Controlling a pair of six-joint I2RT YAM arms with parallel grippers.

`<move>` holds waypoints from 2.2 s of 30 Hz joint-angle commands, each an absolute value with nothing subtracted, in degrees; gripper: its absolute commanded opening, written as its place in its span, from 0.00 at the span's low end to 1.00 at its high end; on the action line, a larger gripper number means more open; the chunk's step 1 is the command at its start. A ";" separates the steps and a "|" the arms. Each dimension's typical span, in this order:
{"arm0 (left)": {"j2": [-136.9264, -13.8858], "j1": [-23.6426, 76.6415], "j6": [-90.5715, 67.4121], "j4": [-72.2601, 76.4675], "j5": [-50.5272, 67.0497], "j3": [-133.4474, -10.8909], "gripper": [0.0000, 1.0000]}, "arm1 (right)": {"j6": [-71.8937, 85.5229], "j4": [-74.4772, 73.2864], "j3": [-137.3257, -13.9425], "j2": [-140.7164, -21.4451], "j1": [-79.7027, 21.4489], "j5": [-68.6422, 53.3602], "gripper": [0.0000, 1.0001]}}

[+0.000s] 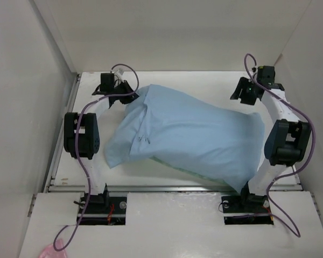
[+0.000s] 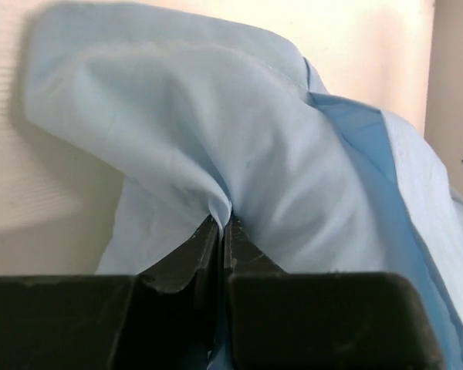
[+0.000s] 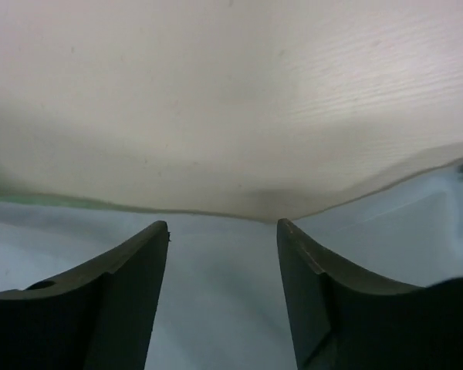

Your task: Put the pillow into the pillowcase

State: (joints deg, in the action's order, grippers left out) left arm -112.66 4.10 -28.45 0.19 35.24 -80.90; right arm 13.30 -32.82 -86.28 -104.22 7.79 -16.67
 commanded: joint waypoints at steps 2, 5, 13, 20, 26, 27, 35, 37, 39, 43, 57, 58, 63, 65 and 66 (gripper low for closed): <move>-99.69 0.19 -26.46 2.28 32.45 -78.60 0.00 | 12.11 -38.04 -93.33 -93.89 8.87 -1.26 0.78; -96.34 -2.10 -26.46 2.29 29.28 -75.16 0.00 | 14.75 -40.42 -92.03 -91.33 9.40 1.92 0.99; -93.60 -4.66 -24.00 1.67 28.74 -72.07 0.00 | 17.84 -41.22 -79.38 -88.85 9.40 0.37 0.99; -94.13 -4.66 -23.38 0.62 28.21 -73.30 0.00 | 18.29 -27.53 -72.69 -96.84 8.88 -21.75 0.99; -101.14 -4.66 -21.45 -4.82 29.70 -91.67 0.00 | 16.79 -25.13 -93.29 -105.28 4.57 -29.86 0.00; -105.34 -4.66 -20.92 -6.66 29.71 -97.06 0.00 | 16.79 -25.92 -98.47 -106.34 4.57 -32.23 0.00; -113.58 -6.23 -20.74 -21.48 32.51 -145.83 0.00 | 16.79 -35.43 -147.09 -112.61 4.57 -29.37 0.00; -106.12 -6.24 -20.74 -15.85 29.98 -129.53 0.00 | 16.79 -26.32 -134.11 -101.82 4.57 -29.36 0.00; -96.09 -6.24 -20.13 -9.85 27.00 -112.87 0.00 | 16.79 -17.28 -112.22 -91.47 4.57 -29.36 0.00; -86.24 -6.24 -20.64 -9.84 17.69 -87.91 0.05 | 15.91 -13.55 -82.68 -81.42 4.57 -28.56 0.07; -57.77 -8.79 -42.63 -25.73 -6.97 -52.71 1.00 | 17.39 -32.61 -60.63 -53.56 5.10 -4.76 1.00; -54.18 -8.79 -42.63 -27.40 -9.21 -54.47 1.00 | 18.27 -32.00 -61.86 -52.31 5.10 -3.18 1.00; -46.86 -8.79 -43.15 -33.22 -21.17 -65.73 1.00 | 20.03 -29.18 -69.06 -50.89 5.10 2.02 1.00; -43.44 -8.79 -42.20 -31.39 -20.93 -67.68 1.00 | 21.62 -26.91 -69.61 -52.11 5.10 2.02 1.00; -42.11 -8.79 -40.45 -26.24 -19.26 -67.68 1.00 | 21.62 -25.15 -68.48 -52.12 5.10 0.89 1.00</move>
